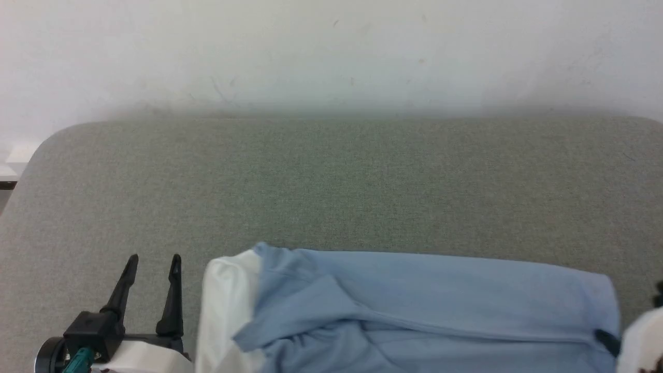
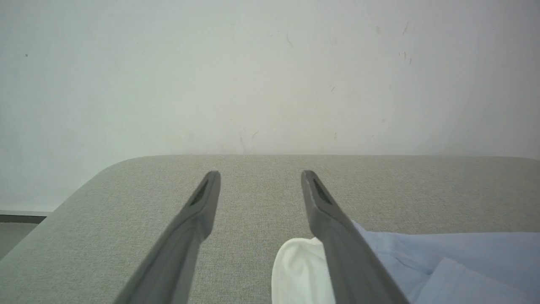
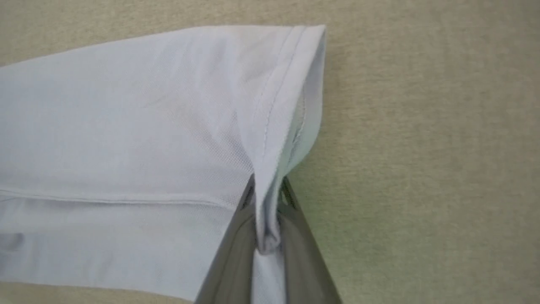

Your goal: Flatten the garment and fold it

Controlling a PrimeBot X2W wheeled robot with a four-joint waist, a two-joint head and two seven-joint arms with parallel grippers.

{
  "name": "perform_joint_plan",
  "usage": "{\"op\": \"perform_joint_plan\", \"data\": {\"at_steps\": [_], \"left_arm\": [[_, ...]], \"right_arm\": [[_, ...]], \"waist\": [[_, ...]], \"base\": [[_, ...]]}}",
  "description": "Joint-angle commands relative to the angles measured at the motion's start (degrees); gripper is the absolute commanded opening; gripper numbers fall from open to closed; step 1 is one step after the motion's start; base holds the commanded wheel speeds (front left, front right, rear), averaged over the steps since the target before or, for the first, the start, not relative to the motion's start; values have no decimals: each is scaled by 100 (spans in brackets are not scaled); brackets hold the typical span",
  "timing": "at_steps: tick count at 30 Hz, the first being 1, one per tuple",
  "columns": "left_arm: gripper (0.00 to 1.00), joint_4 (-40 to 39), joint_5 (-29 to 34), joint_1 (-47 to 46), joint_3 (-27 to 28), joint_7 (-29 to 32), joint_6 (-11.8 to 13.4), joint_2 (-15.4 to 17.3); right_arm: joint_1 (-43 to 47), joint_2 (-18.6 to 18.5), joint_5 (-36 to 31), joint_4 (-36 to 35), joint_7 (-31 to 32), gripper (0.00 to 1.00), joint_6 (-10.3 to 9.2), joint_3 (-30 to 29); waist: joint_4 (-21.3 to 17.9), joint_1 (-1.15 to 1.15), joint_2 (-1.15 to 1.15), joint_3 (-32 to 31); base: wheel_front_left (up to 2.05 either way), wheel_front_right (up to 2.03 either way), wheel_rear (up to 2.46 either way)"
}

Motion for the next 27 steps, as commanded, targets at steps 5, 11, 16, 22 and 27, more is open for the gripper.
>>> {"op": "perform_joint_plan", "data": {"at_steps": [5,11,16,22,27], "left_arm": [[100,50,109,129,141,-28,-85,-123],[100,101,201,161,257,-28,-171,-203],[100,142,254,175,293,-28,-241,-266],[100,195,303,102,285,-28,-320,-303],[100,273,333,-37,193,-28,-393,-310]], "right_arm": [[261,-83,-261,17,-108,0,-6,-837],[70,448,263,-346,-256,0,-6,-1200],[-34,1037,1358,-834,105,0,-6,-529],[-266,1427,2303,-824,99,0,-6,730],[-595,1507,2767,-289,-529,0,-6,1984]], "waist": [[-32,0,0,-55],[-37,0,0,-149],[-11,0,0,-242],[56,0,0,-248],[243,0,0,-175]], "base": [[0,0,0],[0,0,0],[0,0,0],[0,0,0],[0,0,0]]}}
